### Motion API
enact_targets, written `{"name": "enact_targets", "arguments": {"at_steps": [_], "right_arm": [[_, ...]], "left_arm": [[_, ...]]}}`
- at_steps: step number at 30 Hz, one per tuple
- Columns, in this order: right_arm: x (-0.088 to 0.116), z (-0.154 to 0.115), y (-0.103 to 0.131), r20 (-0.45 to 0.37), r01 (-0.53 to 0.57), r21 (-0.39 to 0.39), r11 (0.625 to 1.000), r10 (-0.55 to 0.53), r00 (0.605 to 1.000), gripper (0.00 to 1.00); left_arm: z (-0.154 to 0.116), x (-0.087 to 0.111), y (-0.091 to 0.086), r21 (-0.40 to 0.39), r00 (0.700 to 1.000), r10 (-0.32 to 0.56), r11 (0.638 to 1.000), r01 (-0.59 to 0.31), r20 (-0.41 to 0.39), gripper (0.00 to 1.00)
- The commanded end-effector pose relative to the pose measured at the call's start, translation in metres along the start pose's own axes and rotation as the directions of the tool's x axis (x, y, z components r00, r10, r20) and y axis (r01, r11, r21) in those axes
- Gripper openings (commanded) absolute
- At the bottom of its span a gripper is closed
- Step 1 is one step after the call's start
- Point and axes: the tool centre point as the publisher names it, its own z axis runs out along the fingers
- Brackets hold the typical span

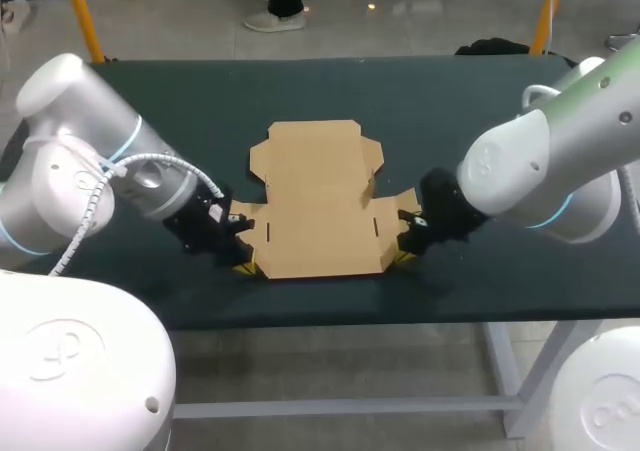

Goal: Assemble the packaging by folding the flat box into shape, placing the metal phone stand inside, and closing the box properly

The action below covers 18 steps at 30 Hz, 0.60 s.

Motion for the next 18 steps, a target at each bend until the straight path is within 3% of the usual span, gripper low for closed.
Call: {"name": "enact_targets", "arguments": {"at_steps": [1,18], "right_arm": [[0.004,0.000,0.002,0.006,0.005,0.010,1.000,-0.005,1.000,0.00],[0.010,-0.001,0.004,0.024,0.040,0.016,0.999,-0.040,0.999,0.00]], "left_arm": [[0.000,0.005,-0.002,-0.006,1.000,0.002,1.000,-0.001,0.016,0.00],[0.004,0.030,0.000,-0.022,0.998,0.043,0.999,-0.042,0.053,0.00]]}}
